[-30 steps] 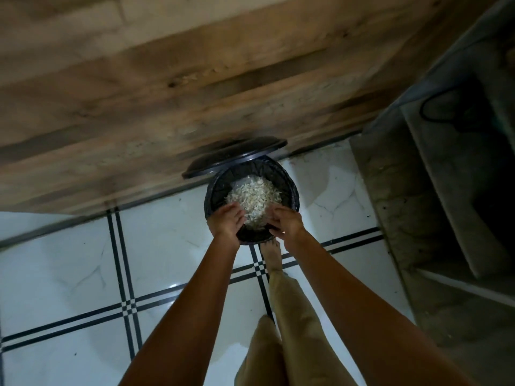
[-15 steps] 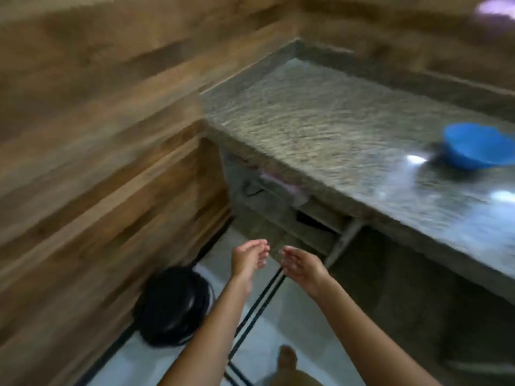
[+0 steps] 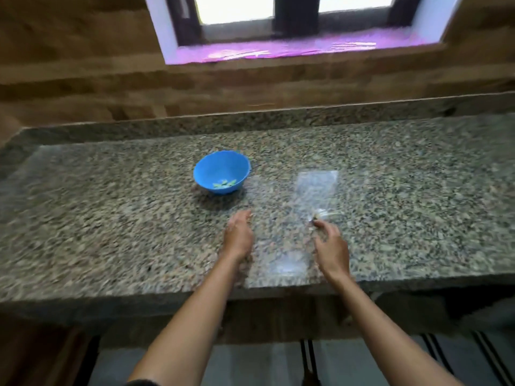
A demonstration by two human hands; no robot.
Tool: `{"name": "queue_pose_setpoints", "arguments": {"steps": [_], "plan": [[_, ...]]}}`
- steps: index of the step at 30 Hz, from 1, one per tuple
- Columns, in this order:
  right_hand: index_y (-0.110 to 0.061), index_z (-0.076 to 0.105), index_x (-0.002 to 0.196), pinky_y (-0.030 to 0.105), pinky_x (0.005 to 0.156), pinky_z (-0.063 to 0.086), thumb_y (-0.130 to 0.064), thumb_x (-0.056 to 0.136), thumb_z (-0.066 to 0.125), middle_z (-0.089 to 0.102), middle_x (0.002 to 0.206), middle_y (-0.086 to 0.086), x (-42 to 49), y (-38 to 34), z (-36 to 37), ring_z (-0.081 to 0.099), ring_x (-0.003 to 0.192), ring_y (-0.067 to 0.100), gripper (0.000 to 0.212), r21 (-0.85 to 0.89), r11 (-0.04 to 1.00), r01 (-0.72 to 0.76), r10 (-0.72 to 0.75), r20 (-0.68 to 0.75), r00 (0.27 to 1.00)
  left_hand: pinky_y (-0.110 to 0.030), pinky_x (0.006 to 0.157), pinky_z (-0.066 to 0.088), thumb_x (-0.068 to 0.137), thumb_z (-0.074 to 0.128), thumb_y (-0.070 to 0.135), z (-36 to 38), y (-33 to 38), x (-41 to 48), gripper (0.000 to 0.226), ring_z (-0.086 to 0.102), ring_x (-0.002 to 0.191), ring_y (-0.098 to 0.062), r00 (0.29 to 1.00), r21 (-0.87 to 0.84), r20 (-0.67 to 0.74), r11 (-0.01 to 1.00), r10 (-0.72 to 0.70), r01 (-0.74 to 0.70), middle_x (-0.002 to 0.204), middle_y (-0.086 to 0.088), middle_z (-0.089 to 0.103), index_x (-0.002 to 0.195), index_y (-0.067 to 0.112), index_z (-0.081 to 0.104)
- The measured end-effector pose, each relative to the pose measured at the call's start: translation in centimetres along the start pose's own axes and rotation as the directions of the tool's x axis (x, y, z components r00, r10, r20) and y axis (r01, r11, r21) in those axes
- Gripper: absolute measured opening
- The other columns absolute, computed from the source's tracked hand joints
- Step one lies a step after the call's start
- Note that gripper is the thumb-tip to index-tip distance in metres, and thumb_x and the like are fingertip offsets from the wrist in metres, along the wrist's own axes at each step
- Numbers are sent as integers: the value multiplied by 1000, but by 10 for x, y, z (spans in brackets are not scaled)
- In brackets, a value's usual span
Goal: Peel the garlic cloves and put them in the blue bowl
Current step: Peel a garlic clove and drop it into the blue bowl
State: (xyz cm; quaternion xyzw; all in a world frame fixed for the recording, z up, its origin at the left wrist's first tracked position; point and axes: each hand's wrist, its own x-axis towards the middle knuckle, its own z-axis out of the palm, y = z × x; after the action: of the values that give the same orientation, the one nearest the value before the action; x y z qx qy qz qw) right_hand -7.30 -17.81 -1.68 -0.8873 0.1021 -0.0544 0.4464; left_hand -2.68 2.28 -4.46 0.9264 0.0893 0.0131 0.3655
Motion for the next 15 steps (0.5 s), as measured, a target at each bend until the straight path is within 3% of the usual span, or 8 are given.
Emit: {"name": "queue_pose_setpoints", "arguments": {"steps": [3,6,8,10,13,15], "plan": [[-15,48,132,28,102,32,-3,87,53,43,138,5,40,25,-5,38,128,22,46,-94,995,30,-31,-9,999,-34,105,36,85,48,-5,26,-13,34,49,47,123,-30,996,232,15,969,89,-90,135,-14,51,129,14,56],[-22,41,137,36,106,31,-11,87,59,37,140,4,62,39,-6,33,129,21,54,-254,966,57,-42,61,997,-35,84,49,85,58,0,24,-18,35,28,60,101,-31,980,337,-21,924,200,-181,110,-13,65,107,11,70],[-25,39,139,34,104,30,-18,87,61,38,137,3,74,44,-8,34,127,21,57,-341,935,91,-68,79,995,-35,75,51,79,61,-6,6,-4,36,22,65,87,-31,953,341,-26,899,301,-274,94,-15,70,93,6,73],[-29,36,140,34,105,28,-25,86,62,38,138,1,85,46,-8,33,127,19,60,-401,903,151,-105,135,985,-35,73,53,79,62,-9,-16,17,52,19,68,80,-28,912,266,-166,908,375,-325,88,-16,72,91,1,72],[-32,36,139,34,108,25,-35,86,59,39,138,-5,97,46,-7,32,128,16,58,-430,883,187,-84,247,965,-34,81,52,89,59,3,-50,36,94,18,68,86,-24,908,178,-330,961,259,-209,98,-15,72,102,0,71],[-32,41,136,35,109,23,-37,86,59,43,136,-5,100,44,-4,35,128,16,54,-427,889,164,-41,283,958,-35,88,49,90,57,5,-67,28,126,21,66,95,-28,963,186,-251,981,94,-48,104,-16,70,105,3,71]]}}
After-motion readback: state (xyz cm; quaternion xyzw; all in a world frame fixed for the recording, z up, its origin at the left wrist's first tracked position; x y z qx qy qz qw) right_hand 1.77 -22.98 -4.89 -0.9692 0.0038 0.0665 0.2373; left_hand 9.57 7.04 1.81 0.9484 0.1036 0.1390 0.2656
